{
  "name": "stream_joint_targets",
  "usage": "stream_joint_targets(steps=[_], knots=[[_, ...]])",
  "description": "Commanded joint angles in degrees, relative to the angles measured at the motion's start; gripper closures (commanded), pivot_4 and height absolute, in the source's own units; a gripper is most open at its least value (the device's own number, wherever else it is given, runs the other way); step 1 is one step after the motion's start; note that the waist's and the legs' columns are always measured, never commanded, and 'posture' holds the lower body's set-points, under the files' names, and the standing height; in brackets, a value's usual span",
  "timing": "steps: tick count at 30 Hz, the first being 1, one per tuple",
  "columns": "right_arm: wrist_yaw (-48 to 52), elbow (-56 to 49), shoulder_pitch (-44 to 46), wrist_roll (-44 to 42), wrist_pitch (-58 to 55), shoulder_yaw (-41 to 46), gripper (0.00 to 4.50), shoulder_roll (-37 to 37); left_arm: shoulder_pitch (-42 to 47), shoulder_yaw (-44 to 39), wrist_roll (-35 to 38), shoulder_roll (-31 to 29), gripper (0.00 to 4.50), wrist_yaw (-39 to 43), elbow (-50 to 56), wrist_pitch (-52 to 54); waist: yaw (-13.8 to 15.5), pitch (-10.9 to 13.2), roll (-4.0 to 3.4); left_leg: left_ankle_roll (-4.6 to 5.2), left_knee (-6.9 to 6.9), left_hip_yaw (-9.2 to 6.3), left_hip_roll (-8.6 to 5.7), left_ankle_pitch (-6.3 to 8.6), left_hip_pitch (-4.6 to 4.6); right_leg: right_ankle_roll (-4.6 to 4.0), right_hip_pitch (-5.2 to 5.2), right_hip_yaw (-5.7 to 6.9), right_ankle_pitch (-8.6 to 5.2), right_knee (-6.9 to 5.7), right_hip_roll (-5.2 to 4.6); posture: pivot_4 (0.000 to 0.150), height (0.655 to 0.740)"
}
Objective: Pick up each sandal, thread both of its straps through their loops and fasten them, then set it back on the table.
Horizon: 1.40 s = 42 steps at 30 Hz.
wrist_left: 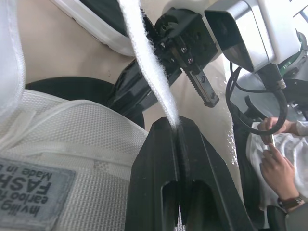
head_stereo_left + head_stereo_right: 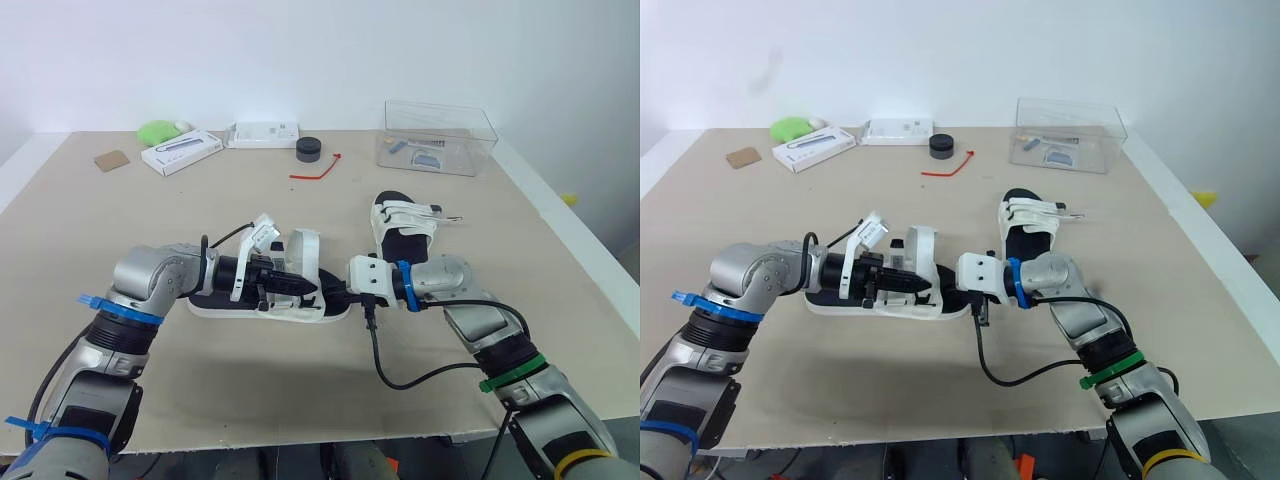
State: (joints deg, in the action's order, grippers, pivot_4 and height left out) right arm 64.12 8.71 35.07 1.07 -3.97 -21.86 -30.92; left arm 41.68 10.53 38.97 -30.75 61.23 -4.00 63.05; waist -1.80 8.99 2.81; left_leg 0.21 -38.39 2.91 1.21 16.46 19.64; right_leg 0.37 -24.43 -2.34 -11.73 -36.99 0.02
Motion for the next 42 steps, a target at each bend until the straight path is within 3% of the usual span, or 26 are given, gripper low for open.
stream_joint_targets(steps=[1,11,21,30,38,42], knots=[[0.26,2.69,-2.1,3.43,-2.49,-2.32,4.5,-1.24,0.86,0.79,-0.72,0.29,4.48,0.0,0.18,0.33,0.0,0.0,0.0,0.0,0.0,0.0,0.0,0.0,0.0,0.0,0.0,0.0,0.0,0.0,0.0,0.15,0.74],[0.14,2.65,-1.95,3.4,-2.69,-2.29,4.5,-1.41,4.09,-2.22,1.23,4.29,4.48,-2.46,-2.68,4.25,0.01,0.0,0.0,0.0,-0.01,0.02,-0.03,0.01,0.02,0.0,0.01,-0.02,-0.01,0.01,-0.05,0.15,0.74],[-0.09,2.44,-2.1,3.46,-2.83,-2.18,4.5,-1.62,2.16,2.82,-0.5,-0.33,4.48,1.32,-0.01,5.38,-0.05,0.01,0.0,-0.01,0.0,0.0,-0.03,0.01,0.03,0.03,-0.02,-0.01,-0.02,0.02,-0.05,0.15,0.74],[-0.13,3.01,-1.65,3.56,-2.52,-2.35,4.5,-1.47,3.81,2.59,-3.36,0.02,4.48,0.13,-4.42,1.79,-0.04,0.03,-0.02,-0.01,-0.01,0.0,-0.04,0.0,0.03,-0.07,-0.01,-0.02,-0.07,0.02,-0.07,0.15,0.74],[0.09,2.29,-2.26,3.49,-2.65,-2.35,4.5,-1.95,7.75,-4.89,1.76,2.8,4.48,-0.77,-6.88,3.95,-0.03,0.05,-0.01,-0.01,-0.02,0.0,-0.03,0.0,0.05,-0.02,-0.03,-0.01,-0.05,0.02,-0.06,0.15,0.74],[0.11,2.35,-2.24,3.54,-2.63,-2.36,4.5,-2.03,7.95,-3.78,-0.35,2.54,4.48,-0.8,-8.48,2.96,-0.05,0.05,-0.01,0.0,0.01,0.0,-0.04,0.02,0.07,0.13,-0.05,0.0,0.01,0.03,-0.05,0.15,0.74]])
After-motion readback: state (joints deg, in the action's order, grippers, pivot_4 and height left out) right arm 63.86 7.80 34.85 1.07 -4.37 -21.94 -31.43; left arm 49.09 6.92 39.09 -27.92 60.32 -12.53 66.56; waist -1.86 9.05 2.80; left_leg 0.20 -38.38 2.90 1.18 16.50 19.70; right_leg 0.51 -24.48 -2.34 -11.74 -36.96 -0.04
